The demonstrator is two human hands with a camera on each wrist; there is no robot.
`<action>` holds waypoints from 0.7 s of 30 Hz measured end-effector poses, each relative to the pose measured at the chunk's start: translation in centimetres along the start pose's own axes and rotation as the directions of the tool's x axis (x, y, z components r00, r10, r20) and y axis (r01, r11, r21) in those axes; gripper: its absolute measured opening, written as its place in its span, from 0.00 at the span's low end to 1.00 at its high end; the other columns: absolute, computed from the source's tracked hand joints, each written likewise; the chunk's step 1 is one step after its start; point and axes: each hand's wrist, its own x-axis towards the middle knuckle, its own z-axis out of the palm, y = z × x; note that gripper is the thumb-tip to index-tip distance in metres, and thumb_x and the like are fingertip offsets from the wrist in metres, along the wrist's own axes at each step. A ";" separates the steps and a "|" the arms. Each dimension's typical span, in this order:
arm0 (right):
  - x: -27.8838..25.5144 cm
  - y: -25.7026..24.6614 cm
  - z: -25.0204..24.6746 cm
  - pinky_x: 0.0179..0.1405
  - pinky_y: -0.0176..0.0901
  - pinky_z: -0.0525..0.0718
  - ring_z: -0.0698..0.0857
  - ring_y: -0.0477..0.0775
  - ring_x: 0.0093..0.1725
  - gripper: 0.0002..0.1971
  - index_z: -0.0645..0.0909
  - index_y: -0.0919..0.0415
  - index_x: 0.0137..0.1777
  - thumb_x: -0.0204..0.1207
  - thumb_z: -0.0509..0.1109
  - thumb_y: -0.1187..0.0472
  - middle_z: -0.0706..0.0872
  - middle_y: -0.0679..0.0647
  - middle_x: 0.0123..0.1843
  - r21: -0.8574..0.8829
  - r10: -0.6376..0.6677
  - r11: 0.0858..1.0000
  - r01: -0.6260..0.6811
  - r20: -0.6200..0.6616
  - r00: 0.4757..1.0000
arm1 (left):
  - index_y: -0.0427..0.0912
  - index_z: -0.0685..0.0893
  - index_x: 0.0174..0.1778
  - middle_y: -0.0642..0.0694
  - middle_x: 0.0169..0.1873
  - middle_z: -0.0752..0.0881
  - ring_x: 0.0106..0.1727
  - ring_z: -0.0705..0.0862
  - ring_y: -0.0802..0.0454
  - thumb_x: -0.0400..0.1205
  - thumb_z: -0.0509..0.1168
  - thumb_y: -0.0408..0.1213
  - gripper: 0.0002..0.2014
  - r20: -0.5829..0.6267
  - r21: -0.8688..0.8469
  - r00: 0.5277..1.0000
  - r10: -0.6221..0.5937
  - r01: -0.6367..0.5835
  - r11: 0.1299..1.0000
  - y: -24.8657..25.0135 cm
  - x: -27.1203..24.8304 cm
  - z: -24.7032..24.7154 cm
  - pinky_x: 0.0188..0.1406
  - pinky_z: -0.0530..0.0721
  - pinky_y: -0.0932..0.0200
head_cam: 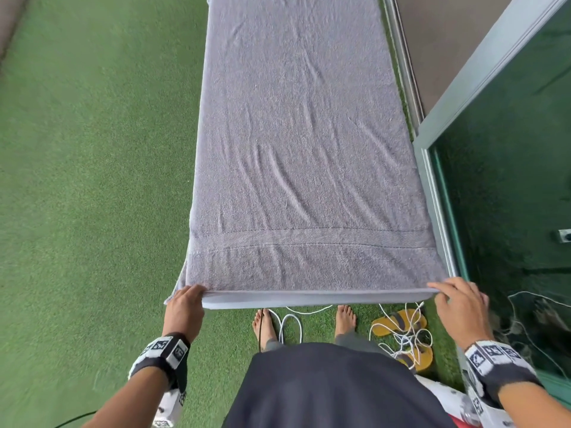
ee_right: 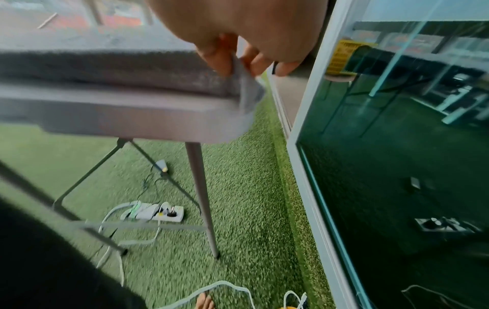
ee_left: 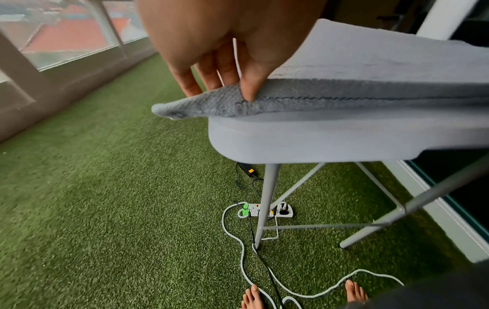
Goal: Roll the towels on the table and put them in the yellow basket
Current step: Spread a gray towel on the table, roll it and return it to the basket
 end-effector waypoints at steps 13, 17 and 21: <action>3.1 0.6 -0.1 0.48 0.48 0.63 0.75 0.54 0.39 0.18 0.83 0.55 0.33 0.81 0.56 0.63 0.83 0.49 0.37 -0.061 -0.054 0.996 0.064 0.149 0.987 | 0.39 0.81 0.35 0.49 0.35 0.80 0.40 0.72 0.50 0.82 0.56 0.35 0.13 0.095 0.151 0.991 -0.091 0.076 0.986 0.6 2.1 -0.1 0.45 0.60 0.52; 3.1 0.3 -0.3 0.56 0.55 0.76 0.76 0.54 0.45 0.11 0.86 0.60 0.40 0.75 0.67 0.74 0.83 0.52 0.46 -0.028 0.011 1.000 -0.005 0.193 0.981 | 0.43 0.77 0.30 0.52 0.32 0.75 0.38 0.71 0.51 0.76 0.49 0.42 0.15 0.107 0.174 0.989 -0.097 0.077 0.982 0.6 2.3 -0.1 0.44 0.57 0.53; 1.2 1.1 -0.4 0.50 0.52 0.80 0.78 0.57 0.44 0.11 0.87 0.62 0.38 0.73 0.68 0.77 0.86 0.55 0.44 0.013 0.105 0.994 -0.106 0.090 0.990 | 0.40 0.74 0.30 0.52 0.31 0.76 0.36 0.74 0.47 0.78 0.48 0.42 0.16 0.095 0.156 0.991 -0.089 0.074 0.985 0.5 1.7 0.2 0.44 0.57 0.53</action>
